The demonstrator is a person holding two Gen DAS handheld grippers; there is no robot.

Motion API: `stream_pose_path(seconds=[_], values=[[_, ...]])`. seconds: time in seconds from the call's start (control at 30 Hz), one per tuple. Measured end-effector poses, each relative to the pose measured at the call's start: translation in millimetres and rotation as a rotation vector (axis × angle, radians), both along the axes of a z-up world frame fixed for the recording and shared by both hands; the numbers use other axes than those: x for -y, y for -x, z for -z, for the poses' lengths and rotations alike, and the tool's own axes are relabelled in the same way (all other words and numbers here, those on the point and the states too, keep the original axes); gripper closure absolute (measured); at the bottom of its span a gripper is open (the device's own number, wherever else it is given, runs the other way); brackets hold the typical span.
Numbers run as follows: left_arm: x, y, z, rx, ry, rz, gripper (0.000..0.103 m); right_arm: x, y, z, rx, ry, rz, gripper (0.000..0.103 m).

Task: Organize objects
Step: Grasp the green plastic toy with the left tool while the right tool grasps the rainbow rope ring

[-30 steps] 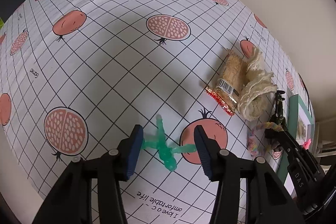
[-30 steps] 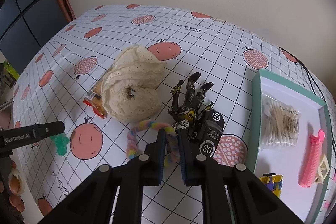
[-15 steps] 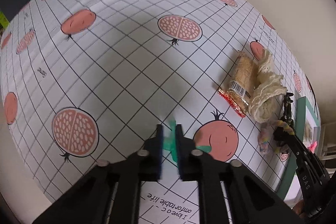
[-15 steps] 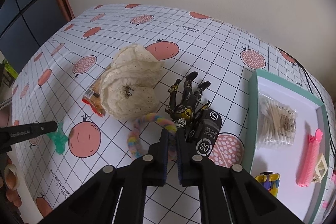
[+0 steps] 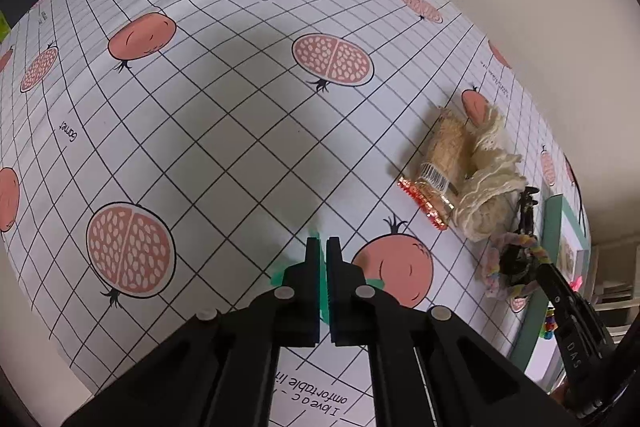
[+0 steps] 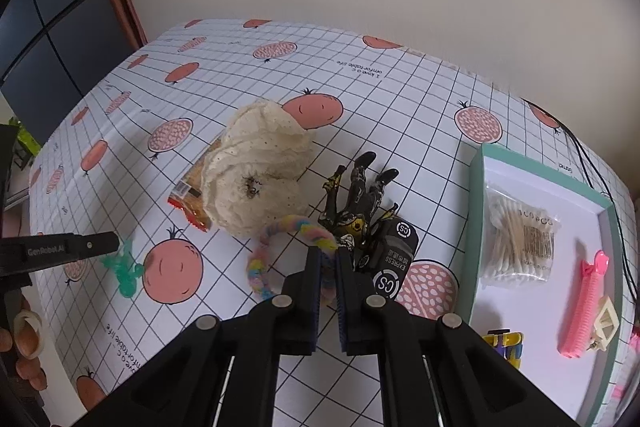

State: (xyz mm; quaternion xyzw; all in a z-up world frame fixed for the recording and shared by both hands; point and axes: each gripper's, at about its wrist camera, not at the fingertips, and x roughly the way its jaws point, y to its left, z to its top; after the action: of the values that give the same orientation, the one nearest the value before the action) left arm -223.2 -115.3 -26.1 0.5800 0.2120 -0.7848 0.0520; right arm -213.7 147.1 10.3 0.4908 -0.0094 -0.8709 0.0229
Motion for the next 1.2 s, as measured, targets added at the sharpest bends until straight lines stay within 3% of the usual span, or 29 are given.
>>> stream_pose_path(seconds=[0.23,0.33,0.5,0.6,0.77,1.2], values=[[-6,3,3,0.014,-0.018,0.011,0.101,0,-1,1,0.01,-0.004,-0.004,0.096],[-5,0,7,0.037,-0.012,0.017,0.096,0,-1,2,0.013,-0.011,-0.009,0.096],[-6,-2,4,0.037,-0.014,0.029,0.066,0,-2,1,0.014,-0.012,-0.01,0.096],[-15,-2,5,0.046,0.013,0.05,0.06,-2,-3,0,0.013,-0.01,-0.008,0.096],[-17,-3,4,0.056,0.078,0.051,0.056,-3,-3,-1,0.012,-0.01,-0.006,0.096],[-3,-7,-3,0.038,0.083,0.013,0.049,-6,-6,-3,0.012,-0.007,-0.011,0.096]])
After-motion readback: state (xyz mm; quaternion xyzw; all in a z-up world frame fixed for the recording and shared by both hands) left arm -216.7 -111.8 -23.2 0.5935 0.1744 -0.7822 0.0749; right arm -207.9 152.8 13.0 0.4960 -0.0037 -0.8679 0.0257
